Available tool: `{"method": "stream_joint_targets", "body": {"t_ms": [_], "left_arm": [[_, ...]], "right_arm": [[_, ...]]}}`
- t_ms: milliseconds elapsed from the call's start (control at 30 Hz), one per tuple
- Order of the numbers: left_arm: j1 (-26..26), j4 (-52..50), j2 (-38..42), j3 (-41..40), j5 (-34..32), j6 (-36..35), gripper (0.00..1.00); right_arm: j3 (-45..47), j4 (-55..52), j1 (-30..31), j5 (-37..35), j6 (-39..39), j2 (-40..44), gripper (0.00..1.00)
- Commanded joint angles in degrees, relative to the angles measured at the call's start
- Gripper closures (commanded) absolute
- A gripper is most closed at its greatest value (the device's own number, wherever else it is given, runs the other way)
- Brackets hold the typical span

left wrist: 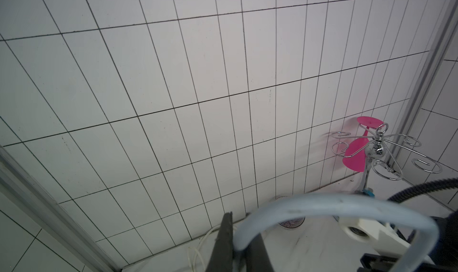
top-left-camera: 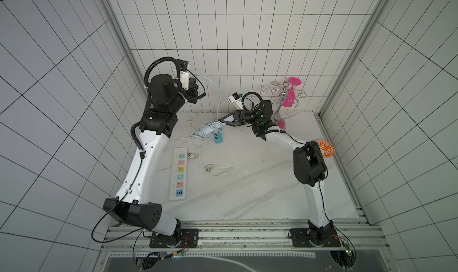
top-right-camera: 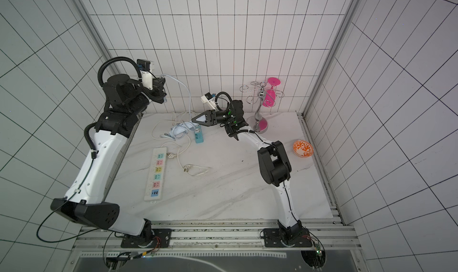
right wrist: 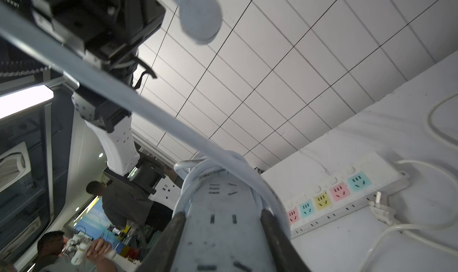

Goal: Wrap the cord around the power strip
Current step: Wrap the power cord around the power strip.

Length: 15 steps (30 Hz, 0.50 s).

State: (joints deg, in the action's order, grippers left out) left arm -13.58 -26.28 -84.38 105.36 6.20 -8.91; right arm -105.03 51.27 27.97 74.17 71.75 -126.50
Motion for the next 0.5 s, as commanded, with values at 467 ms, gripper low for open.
{"method": "stream_joint_targets", "body": {"t_ms": [467], "left_arm": [[-19.57,10.41,18.56,-30.31,-3.91,-1.10,1.00]], "right_arm": [[-38.39,20.51,-12.07,-26.36,27.08,-13.66,1.00]]}}
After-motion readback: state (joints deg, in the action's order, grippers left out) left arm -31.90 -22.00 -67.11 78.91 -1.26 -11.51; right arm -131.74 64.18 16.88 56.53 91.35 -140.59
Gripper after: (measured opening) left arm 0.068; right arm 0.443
